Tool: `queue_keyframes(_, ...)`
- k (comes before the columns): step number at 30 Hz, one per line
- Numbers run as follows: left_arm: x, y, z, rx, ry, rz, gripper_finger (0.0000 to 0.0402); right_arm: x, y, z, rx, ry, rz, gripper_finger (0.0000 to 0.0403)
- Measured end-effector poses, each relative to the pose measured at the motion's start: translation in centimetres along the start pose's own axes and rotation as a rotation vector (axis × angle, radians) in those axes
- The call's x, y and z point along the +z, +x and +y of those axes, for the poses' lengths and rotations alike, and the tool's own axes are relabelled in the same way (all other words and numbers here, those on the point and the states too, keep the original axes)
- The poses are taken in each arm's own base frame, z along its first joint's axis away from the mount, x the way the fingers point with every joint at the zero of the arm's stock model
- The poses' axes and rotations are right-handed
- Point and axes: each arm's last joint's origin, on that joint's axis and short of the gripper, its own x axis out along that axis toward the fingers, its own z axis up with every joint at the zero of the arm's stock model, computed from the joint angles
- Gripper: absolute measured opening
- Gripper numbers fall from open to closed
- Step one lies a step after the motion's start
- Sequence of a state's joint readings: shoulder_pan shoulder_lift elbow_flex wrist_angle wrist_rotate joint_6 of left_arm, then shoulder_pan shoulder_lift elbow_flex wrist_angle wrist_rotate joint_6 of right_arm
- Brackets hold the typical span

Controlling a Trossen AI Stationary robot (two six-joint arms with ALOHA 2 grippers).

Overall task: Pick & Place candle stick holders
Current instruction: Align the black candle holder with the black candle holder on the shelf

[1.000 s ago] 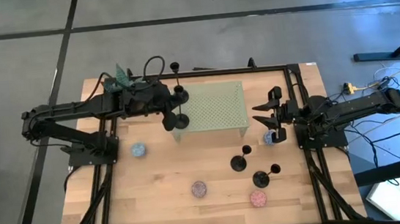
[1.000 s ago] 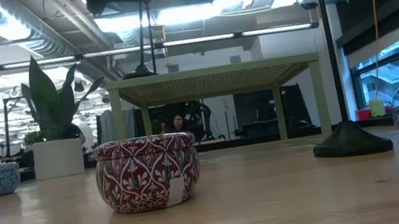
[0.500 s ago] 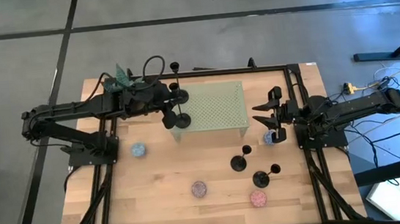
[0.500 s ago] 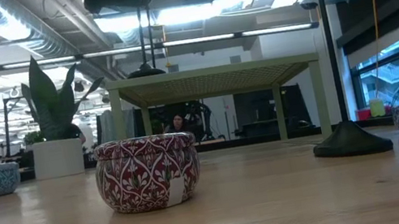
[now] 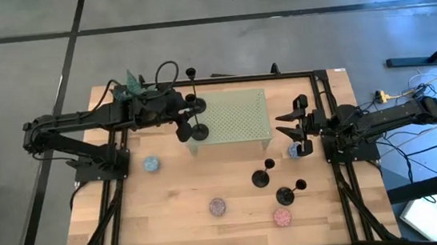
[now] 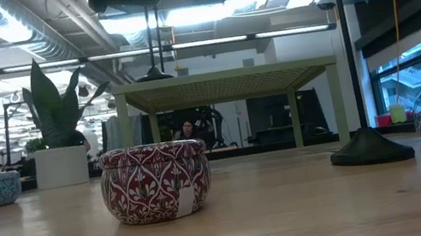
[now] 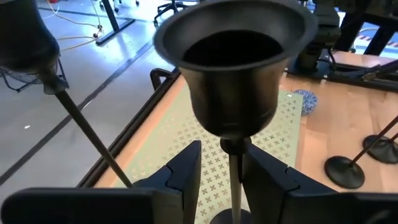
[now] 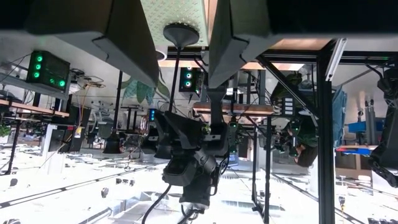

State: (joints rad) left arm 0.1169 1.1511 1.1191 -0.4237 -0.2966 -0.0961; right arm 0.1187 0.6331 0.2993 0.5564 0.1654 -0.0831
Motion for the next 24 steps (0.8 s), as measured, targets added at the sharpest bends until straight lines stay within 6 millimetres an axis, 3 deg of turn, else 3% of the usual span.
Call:
queue_keyframes(11,0.3,-0.7,-0.5,-0.024,0.046,-0.018,0.0126,0.0,0.0,0.0,0.0,0.0,0.001,0.0145)
queue_keyframes(20,2.5,-2.8,-1.1,-0.033,0.079,-0.076,0.0126,0.0,0.0,0.0,0.0,0.0,0.002,0.0145)
queue_keyframes(24,2.5,-3.8,-1.3,-0.019,0.083,-0.043,0.0125,-0.1,0.0,0.0,0.001,-0.002,0.009,0.0145)
